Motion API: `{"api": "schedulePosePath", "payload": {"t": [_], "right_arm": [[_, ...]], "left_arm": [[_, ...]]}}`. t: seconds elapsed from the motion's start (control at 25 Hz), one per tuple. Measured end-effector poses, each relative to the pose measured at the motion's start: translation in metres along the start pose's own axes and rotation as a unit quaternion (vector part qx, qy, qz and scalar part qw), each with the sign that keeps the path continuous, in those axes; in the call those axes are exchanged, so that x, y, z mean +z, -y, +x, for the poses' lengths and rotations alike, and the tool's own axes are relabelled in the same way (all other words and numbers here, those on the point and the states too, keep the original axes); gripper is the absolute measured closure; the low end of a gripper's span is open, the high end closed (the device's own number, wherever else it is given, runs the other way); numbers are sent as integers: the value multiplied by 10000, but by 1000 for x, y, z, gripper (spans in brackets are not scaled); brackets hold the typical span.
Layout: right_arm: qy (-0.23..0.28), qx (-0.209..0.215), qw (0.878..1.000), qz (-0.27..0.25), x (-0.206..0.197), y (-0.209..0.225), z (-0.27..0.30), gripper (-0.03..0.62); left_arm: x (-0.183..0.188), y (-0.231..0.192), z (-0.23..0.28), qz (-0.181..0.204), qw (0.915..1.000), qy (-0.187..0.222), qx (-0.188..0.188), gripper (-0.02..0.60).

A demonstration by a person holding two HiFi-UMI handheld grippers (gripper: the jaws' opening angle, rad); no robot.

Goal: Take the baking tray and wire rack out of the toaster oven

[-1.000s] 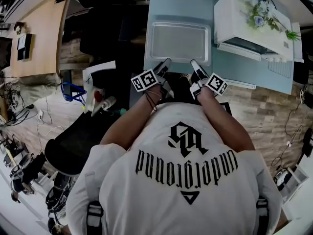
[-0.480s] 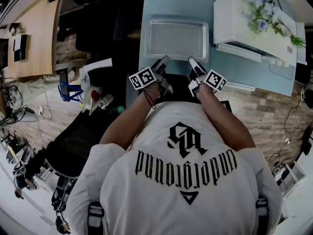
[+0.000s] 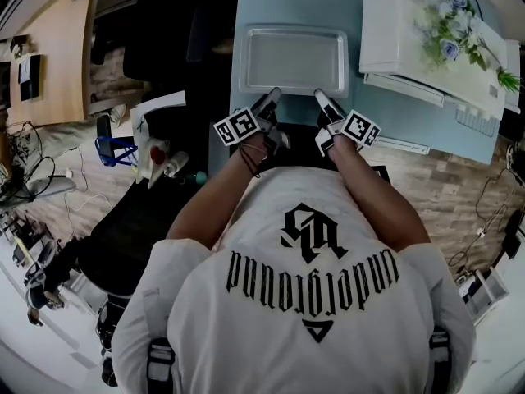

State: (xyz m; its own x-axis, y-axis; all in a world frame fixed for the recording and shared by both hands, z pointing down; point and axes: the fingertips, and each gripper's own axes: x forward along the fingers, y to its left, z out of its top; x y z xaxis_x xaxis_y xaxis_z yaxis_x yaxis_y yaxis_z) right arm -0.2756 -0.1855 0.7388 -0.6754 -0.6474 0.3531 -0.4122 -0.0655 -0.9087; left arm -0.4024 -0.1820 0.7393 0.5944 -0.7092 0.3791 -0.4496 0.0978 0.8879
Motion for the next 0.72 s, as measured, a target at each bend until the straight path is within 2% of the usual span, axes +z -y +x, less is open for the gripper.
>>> {"api": "schedulePosePath", "payload": {"t": [0.6,0.72], "right_arm": [[-339,-223,9987,-292,-3,16,13,487],[-374,-198,9987,-293,-4,16,13,484]], "left_arm": [[1,-19,13,45,9996,-85,283,486],[1,-20,14,152,9992,-151,352,476]]}}
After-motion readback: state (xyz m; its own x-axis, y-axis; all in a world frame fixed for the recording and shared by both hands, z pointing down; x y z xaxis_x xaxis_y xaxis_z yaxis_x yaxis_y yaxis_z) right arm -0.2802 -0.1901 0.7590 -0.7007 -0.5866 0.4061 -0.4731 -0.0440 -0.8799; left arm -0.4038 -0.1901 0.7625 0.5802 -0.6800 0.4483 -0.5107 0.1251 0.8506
